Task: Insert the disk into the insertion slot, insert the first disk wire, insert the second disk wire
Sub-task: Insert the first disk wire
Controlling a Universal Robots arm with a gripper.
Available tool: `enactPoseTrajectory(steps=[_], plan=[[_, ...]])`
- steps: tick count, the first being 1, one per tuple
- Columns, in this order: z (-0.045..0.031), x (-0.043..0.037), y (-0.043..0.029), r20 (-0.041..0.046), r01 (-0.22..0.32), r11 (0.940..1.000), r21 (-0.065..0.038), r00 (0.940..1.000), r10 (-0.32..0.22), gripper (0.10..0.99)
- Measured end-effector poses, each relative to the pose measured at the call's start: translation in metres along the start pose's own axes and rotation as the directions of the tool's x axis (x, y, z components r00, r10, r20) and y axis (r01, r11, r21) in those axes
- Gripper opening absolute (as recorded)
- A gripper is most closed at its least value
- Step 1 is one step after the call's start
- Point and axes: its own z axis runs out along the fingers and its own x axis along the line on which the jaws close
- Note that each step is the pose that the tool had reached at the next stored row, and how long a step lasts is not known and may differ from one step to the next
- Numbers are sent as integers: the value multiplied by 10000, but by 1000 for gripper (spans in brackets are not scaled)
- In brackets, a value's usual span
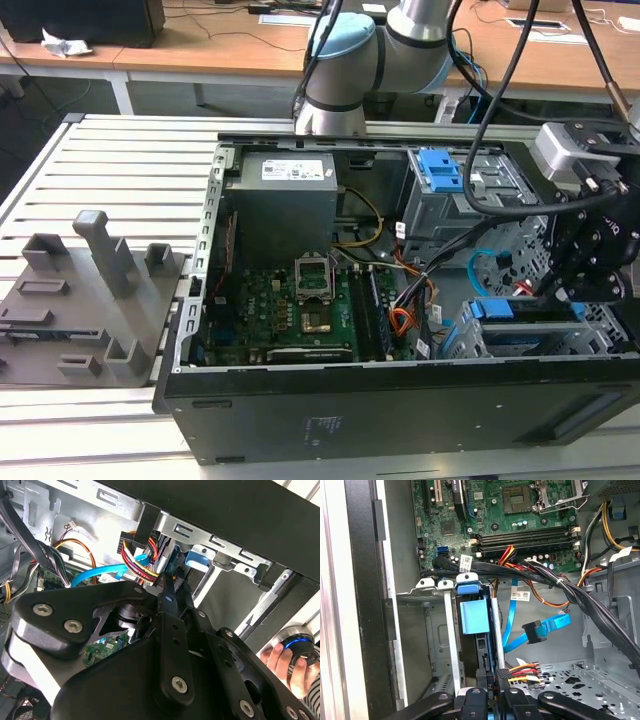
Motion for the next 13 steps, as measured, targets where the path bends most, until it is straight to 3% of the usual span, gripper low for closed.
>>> enactPoseTrajectory(steps=[8, 13], plan=[[-38, 1, 12, -3, 96, 10000, 9, 10000, -96, 188], [-1, 0, 11, -9, 242, 9997, 14, 9997, -242, 188]])
